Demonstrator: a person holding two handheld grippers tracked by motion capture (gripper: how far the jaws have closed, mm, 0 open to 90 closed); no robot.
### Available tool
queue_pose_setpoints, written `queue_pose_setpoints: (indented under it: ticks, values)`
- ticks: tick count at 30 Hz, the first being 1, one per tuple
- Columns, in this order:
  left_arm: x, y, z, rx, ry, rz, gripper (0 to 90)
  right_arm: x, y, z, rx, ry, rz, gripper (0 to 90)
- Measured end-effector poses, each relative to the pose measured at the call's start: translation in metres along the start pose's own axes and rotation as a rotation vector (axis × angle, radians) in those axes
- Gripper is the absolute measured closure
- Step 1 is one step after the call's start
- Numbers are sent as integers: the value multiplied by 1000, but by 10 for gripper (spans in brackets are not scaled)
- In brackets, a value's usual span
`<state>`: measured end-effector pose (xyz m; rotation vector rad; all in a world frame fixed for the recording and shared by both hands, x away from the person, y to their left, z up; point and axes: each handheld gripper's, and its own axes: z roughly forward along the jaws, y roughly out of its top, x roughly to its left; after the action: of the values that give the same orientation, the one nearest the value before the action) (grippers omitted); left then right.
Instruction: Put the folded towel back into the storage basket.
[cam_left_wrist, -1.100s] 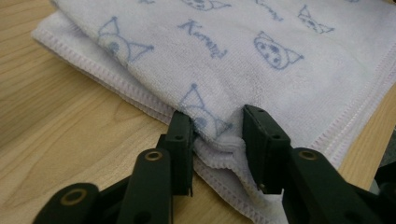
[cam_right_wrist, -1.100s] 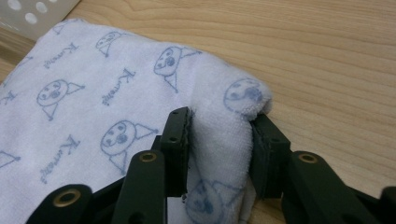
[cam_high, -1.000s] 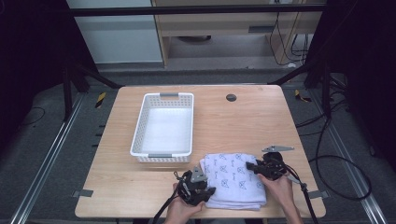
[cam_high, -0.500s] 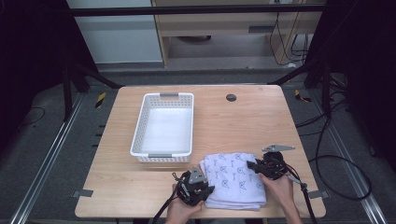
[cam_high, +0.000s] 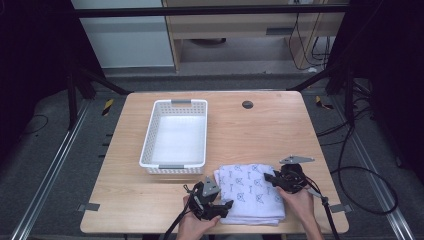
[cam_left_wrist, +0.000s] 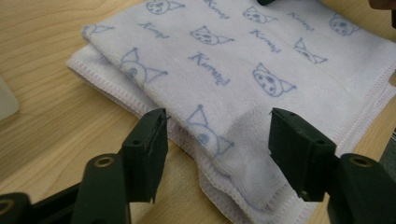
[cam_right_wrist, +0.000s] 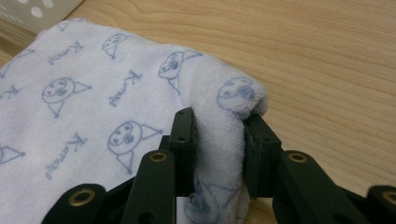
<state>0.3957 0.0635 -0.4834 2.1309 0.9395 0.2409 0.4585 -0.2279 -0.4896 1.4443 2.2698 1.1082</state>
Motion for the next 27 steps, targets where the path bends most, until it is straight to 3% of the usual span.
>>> queue_pose_setpoints:
  ticks: [6,8,14,18,21,22,27]
  values:
    - [0,-5,12,23,25,-26,222,1,-1,1,4,-6,-7,685]
    - [2,-5,15,37,6,-46,207,1,-1,1,4,-6,-4,685]
    - [-1,-4,19,42,5,-23,198,1,-1,2,6,-11,-6,687]
    - [-2,1,20,65,-35,-3,314,2,-1,4,5,-12,-4,691]
    - [-3,2,20,69,-65,-22,451,1,-1,4,7,-12,-4,692]
    - [0,2,20,74,-93,-35,489,2,-1,4,6,-10,3,693]
    - [4,2,19,72,-137,-77,625,2,-1,4,6,-9,1,699]
